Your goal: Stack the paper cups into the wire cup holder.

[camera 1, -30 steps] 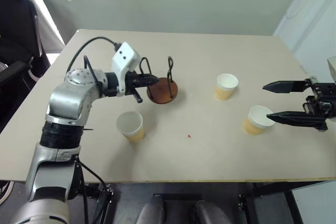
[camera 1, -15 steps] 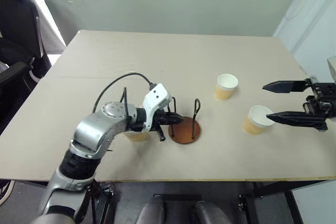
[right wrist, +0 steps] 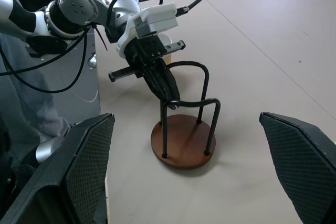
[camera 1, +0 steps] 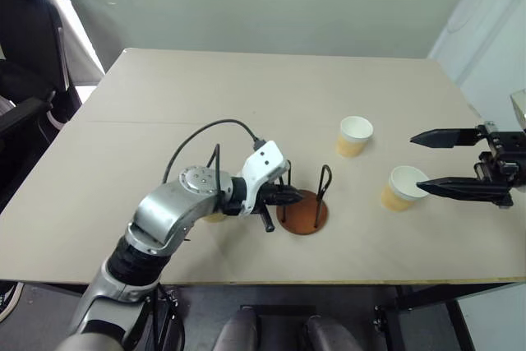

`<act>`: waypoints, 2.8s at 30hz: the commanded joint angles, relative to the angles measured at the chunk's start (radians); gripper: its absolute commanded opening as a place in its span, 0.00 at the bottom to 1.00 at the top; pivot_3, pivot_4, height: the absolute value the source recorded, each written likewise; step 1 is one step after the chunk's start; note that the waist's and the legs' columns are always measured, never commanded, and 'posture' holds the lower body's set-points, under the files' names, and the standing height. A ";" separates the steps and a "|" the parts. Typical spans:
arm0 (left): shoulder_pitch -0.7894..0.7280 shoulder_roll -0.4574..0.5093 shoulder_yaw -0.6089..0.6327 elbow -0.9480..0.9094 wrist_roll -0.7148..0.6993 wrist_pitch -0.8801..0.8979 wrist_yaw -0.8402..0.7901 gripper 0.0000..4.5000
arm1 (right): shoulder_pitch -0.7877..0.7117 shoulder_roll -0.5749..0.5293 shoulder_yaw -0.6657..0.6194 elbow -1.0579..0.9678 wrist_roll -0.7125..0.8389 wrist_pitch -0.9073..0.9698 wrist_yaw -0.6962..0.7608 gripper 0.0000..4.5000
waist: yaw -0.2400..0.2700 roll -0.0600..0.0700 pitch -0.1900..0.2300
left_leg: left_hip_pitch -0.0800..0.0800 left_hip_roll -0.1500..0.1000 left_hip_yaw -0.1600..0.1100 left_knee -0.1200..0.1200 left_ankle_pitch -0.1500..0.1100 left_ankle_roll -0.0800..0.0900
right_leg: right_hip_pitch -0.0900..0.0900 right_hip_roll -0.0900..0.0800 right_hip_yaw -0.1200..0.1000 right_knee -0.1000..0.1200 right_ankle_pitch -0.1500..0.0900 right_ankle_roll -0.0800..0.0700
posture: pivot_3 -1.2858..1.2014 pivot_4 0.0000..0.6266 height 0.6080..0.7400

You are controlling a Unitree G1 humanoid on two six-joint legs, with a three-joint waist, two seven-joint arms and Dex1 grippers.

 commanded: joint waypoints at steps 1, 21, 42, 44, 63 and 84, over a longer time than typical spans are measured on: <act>-0.005 0.023 -0.059 -0.012 0.027 0.006 -0.001 0.00 | -0.008 -0.012 -0.039 -0.014 0.005 -0.008 -0.006 1.00 | 0.000 0.000 0.000 | 0.000 0.000 0.000 0.000 0.000 0.000 | 0.001 0.000 0.000 0.000 0.000 0.000 | 0.52 0.24 1.00; -0.026 0.148 0.003 -0.069 -0.001 -0.005 -0.061 0.89 | -0.035 0.000 0.001 -0.001 -0.004 -0.029 0.008 1.00 | -0.001 0.000 0.001 | 0.009 0.000 0.000 -0.004 -0.005 0.003 | 0.008 0.000 0.001 -0.003 -0.005 -0.002 | 0.52 0.24 1.00; 0.153 0.547 0.600 -0.024 -0.179 -0.331 -0.493 0.89 | -0.080 -0.060 0.343 0.121 -0.410 -0.198 0.056 1.00 | -0.010 0.001 0.001 | -0.001 0.002 0.000 -0.007 -0.010 0.005 | -0.005 0.000 0.001 -0.001 -0.005 -0.004 | 0.52 0.24 1.00; 0.184 0.563 0.632 -0.014 -0.179 -0.348 -0.502 0.89 | -0.085 -0.058 0.372 0.135 -0.447 -0.214 0.061 1.00 | -0.010 0.002 0.001 | -0.003 0.002 0.000 -0.007 -0.010 0.005 | -0.007 0.000 0.001 -0.001 -0.005 -0.005 | 0.52 0.24 1.00; 0.316 0.600 0.850 -0.034 -0.317 -0.345 -0.507 0.90 | -0.227 0.050 0.537 0.299 -0.678 -0.352 0.096 0.31 | -0.015 0.003 0.002 | -0.004 0.003 -0.001 -0.003 -0.014 0.007 | -0.008 0.000 -0.002 0.001 -0.001 -0.010 | 0.52 0.24 1.00; 0.362 0.625 0.846 -0.006 -0.287 -0.395 -0.485 0.90 | -0.643 0.227 0.390 0.094 -0.249 -0.130 0.222 0.01 | -0.023 0.002 0.001 | -0.004 0.005 -0.003 -0.015 -0.008 0.000 | -0.013 0.001 -0.005 0.001 -0.003 -0.018 | 0.52 0.24 1.00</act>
